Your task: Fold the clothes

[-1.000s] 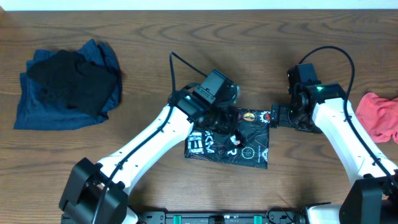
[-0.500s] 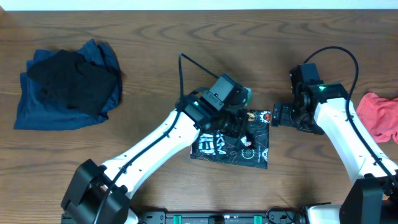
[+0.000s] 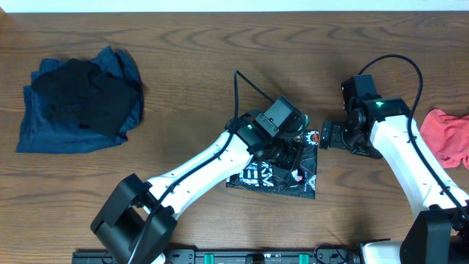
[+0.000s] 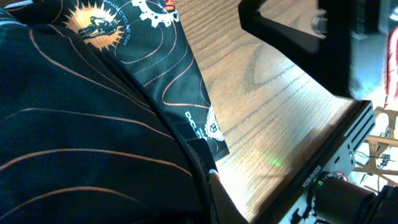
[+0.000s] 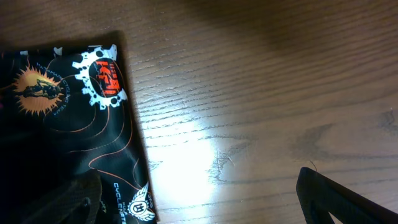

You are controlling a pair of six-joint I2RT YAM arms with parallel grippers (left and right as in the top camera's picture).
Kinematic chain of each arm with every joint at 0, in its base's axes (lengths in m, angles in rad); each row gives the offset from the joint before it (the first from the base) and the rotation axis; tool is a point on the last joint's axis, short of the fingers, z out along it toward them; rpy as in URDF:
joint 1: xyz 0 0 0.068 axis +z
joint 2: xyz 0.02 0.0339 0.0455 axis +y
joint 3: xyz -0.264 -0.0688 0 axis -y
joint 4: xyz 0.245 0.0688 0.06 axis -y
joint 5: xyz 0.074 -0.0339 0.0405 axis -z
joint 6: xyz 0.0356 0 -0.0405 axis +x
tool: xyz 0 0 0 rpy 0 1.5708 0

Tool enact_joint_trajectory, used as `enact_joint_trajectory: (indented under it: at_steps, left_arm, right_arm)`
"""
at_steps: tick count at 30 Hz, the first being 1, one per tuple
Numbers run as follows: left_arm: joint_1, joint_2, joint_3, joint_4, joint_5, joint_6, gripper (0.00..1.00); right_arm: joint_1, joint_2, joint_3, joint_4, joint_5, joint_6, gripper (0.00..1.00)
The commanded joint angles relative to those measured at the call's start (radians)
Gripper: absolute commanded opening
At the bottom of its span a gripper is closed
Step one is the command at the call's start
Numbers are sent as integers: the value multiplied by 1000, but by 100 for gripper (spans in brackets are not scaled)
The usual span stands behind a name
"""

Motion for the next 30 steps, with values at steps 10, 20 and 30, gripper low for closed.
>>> enact_joint_trajectory:
  at_steps: [10, 20, 30]
  left_arm:
    - [-6, 26, 9, 101, -1, -9, 27]
    - [95, -70, 10, 16, -59, 81, 43]
    - [298, -49, -11, -119, -133, 77, 43]
  right_arm:
    - [-6, -9, 9, -3, 19, 22, 98]
    - [-12, -9, 9, 57, -50, -92, 99]
    - [69, -2, 9, 217, -416, -329, 91]
